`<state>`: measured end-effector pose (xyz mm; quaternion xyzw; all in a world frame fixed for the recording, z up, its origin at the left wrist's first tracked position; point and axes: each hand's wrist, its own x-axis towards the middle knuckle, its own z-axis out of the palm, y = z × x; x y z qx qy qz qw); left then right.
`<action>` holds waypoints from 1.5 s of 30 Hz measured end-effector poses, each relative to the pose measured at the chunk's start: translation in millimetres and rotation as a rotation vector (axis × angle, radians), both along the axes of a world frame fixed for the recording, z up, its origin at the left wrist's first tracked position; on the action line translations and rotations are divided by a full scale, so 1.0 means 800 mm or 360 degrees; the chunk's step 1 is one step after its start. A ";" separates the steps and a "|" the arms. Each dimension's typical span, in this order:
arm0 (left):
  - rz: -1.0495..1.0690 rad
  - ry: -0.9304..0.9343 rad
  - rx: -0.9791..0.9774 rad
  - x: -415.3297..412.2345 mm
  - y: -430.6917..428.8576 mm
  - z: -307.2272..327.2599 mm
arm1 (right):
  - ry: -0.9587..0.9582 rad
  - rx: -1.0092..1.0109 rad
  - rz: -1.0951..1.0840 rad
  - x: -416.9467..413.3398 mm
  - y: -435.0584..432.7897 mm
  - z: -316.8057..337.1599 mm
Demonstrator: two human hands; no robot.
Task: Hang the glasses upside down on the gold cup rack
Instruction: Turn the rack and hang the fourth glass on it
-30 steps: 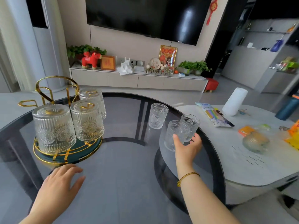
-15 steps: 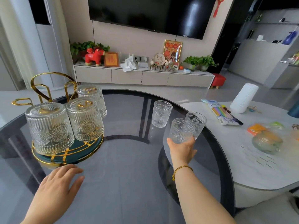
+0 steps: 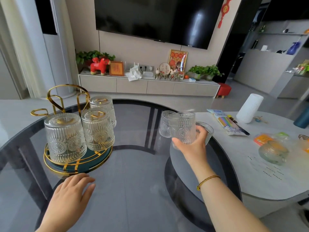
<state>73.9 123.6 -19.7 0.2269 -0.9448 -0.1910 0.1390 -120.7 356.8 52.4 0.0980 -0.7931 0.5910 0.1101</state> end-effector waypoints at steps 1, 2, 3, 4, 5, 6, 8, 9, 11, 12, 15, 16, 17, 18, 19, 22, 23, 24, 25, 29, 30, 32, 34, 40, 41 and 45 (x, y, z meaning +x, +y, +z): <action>-0.0014 -0.0005 0.0007 0.001 0.000 0.002 | 0.0036 0.0000 0.0048 0.004 0.001 0.013; -0.0027 -0.0013 0.0014 0.001 0.000 0.002 | 0.0063 -0.0010 0.0095 0.007 0.001 0.025; -0.0040 -0.0024 0.0024 0.002 0.000 0.002 | 0.0074 -0.0032 0.0146 0.010 0.002 0.037; -0.0046 -0.0036 0.0050 0.003 0.001 0.003 | 0.0076 -0.0052 0.0202 0.014 0.003 0.049; -0.0049 -0.0046 0.0083 0.004 0.001 0.004 | 0.0069 -0.0062 0.0257 0.015 0.004 0.060; -0.0053 -0.0047 0.0114 0.005 0.001 0.006 | 0.0057 -0.0058 0.0301 0.016 0.005 0.071; -0.0030 -0.0022 0.0184 0.009 0.001 0.011 | 0.0013 0.0010 0.0377 0.016 0.003 0.094; -0.0008 0.0003 0.0214 0.009 0.001 0.012 | -0.0042 0.0058 0.0403 0.015 0.003 0.103; 0.0063 0.0055 0.0231 0.019 -0.005 0.015 | -0.0158 0.0175 0.0442 0.012 -0.008 0.126; 0.0093 0.0067 0.0224 0.022 -0.010 0.016 | -0.0186 0.0251 0.0444 0.010 -0.015 0.136; 0.0236 0.0119 0.0220 0.035 -0.035 0.013 | -0.0091 0.0444 0.0458 0.001 -0.047 0.163; 0.0286 0.0138 0.0215 0.035 -0.042 0.014 | -0.0019 0.0472 0.0448 -0.001 -0.053 0.173; 0.0344 0.0151 0.0210 0.036 -0.050 0.014 | 0.0040 0.0479 0.0449 -0.003 -0.062 0.181; 0.0401 0.0155 0.0208 0.037 -0.064 0.014 | 0.0084 0.0483 0.0463 -0.005 -0.078 0.187; 0.0439 0.0151 0.0204 0.036 -0.076 0.014 | 0.0124 0.0485 0.0468 -0.007 -0.090 0.192; 0.0475 0.0049 0.0156 0.030 -0.110 0.009 | 0.0225 0.0482 0.0489 -0.013 -0.134 0.205; 0.0473 -0.0002 0.0130 0.028 -0.117 0.006 | 0.0251 0.0493 0.0491 -0.016 -0.146 0.208; 0.0476 -0.0034 0.0111 0.027 -0.124 0.002 | 0.0274 0.0520 0.0497 -0.019 -0.161 0.211; 0.0480 -0.0055 0.0094 0.025 -0.129 -0.002 | 0.0296 0.0557 0.0508 -0.023 -0.178 0.213; 0.0455 -0.0173 0.0020 0.020 -0.129 -0.010 | 0.0364 0.0634 0.0578 -0.030 -0.234 0.219; 0.0452 -0.0203 0.0009 0.018 -0.131 -0.011 | 0.0394 0.0637 0.0595 -0.030 -0.250 0.220; 0.0449 -0.0255 -0.0006 0.017 -0.132 -0.012 | 0.0446 0.0666 0.0618 -0.030 -0.276 0.221; 0.0451 -0.0278 -0.0011 0.017 -0.134 -0.012 | 0.0483 0.0760 0.0644 -0.029 -0.300 0.221; 0.0454 -0.0280 0.0016 0.017 -0.133 -0.011 | 0.0477 0.0953 0.0772 -0.029 -0.345 0.219; 0.0460 -0.0278 0.0011 0.017 -0.134 -0.012 | 0.0464 0.0993 0.0794 -0.030 -0.349 0.217; 0.0467 -0.0269 0.0013 0.014 -0.138 -0.011 | 0.0442 0.1108 0.0880 -0.036 -0.365 0.207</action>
